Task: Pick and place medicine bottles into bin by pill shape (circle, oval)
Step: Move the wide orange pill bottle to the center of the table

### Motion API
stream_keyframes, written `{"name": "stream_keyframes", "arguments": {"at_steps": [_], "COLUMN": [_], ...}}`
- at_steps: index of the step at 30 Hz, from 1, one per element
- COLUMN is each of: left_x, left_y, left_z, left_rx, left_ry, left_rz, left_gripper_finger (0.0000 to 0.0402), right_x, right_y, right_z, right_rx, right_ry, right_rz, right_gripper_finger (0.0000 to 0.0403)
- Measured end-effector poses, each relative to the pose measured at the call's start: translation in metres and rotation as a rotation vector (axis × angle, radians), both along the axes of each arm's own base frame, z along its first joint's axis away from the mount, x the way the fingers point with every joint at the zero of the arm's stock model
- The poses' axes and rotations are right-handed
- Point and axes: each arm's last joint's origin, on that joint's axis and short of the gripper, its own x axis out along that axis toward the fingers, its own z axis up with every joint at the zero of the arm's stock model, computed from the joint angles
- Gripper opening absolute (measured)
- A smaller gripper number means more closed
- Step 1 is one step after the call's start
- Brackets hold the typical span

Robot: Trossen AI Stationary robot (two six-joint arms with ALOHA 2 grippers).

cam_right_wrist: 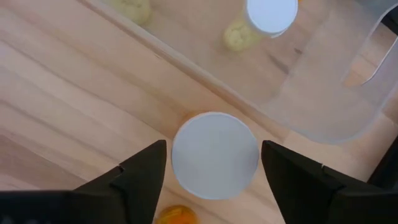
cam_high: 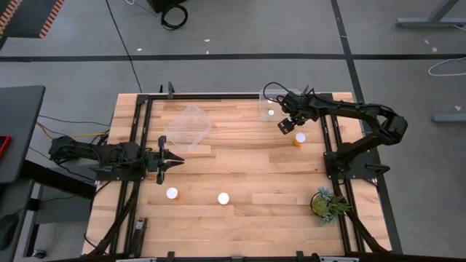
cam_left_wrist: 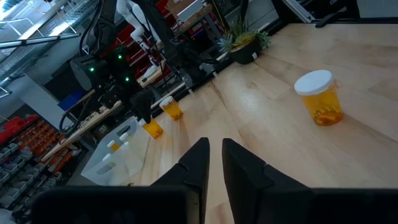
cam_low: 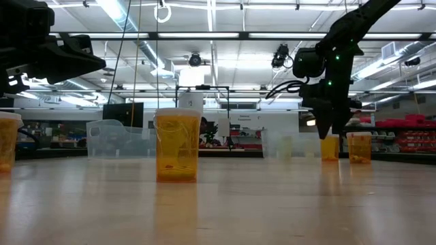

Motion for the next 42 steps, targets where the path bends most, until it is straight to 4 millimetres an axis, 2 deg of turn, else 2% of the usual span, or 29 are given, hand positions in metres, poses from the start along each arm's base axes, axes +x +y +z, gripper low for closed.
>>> {"name": "stream_keyframes", "arguments": {"at_steps": [8,14,25,34,42], "left_x": [0.000,0.000,0.000,0.000,0.000], "left_y": [0.000,0.000,0.000,0.000,0.000], "left_z": [0.000,0.000,0.000,0.000,0.000], "left_rx": [0.000,0.000,0.000,0.000,0.000], "left_ry": [0.000,0.000,0.000,0.000,0.000], "left_rz": [0.000,0.000,0.000,0.000,0.000], "left_gripper_finger": [0.0059,0.0054,0.0059,0.0051,0.0060], "right_x": [0.000,0.003,0.029,0.062,0.082], "right_y": [0.000,0.003,0.035,0.058,0.077], "right_z": [0.000,0.000,0.004,0.047,0.083], "right_rx": [0.002,0.014,0.011,-0.064,-0.127], "right_ry": [0.002,-0.009,-0.073,-0.180,-0.263], "right_rz": [0.014,0.033,0.145,0.255,0.327], "right_gripper_finger": [0.0231,0.0228,0.0226,0.0226,0.0226]}}
